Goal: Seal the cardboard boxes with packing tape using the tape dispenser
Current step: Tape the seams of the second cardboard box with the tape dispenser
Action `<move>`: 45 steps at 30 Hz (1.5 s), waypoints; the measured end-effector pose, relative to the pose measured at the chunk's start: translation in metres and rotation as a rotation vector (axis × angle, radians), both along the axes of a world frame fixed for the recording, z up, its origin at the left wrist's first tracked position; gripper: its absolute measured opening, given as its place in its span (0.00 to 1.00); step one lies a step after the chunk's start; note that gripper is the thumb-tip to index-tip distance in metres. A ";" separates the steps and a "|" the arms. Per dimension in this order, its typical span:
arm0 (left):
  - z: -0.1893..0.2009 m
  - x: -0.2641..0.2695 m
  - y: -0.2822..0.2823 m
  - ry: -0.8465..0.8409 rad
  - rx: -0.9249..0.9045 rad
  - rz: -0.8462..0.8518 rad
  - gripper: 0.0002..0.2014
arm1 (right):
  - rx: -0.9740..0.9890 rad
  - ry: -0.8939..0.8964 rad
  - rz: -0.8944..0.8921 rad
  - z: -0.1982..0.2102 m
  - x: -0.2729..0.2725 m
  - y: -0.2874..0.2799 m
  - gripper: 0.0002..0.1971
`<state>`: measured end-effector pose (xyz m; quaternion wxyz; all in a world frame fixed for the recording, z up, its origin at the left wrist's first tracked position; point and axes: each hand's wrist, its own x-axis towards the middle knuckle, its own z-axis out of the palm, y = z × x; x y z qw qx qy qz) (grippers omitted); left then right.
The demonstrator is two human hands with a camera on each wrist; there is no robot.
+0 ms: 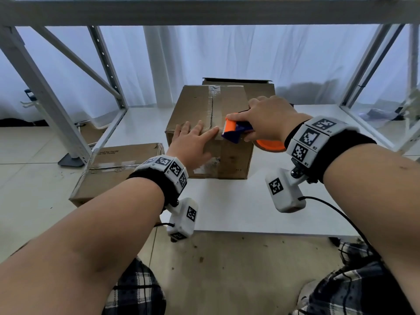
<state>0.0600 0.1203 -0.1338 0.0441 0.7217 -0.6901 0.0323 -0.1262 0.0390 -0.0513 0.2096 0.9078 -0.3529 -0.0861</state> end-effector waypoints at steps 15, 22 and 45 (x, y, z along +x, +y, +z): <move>0.001 -0.004 -0.005 0.049 -0.088 -0.105 0.31 | 0.081 -0.060 -0.043 -0.004 -0.010 -0.003 0.39; 0.000 -0.004 -0.004 0.045 -0.125 -0.099 0.30 | 0.076 -0.080 -0.039 -0.006 -0.012 -0.003 0.38; 0.004 -0.023 -0.006 -0.012 -0.148 -0.059 0.29 | 0.052 -0.011 -0.091 -0.004 -0.035 -0.015 0.41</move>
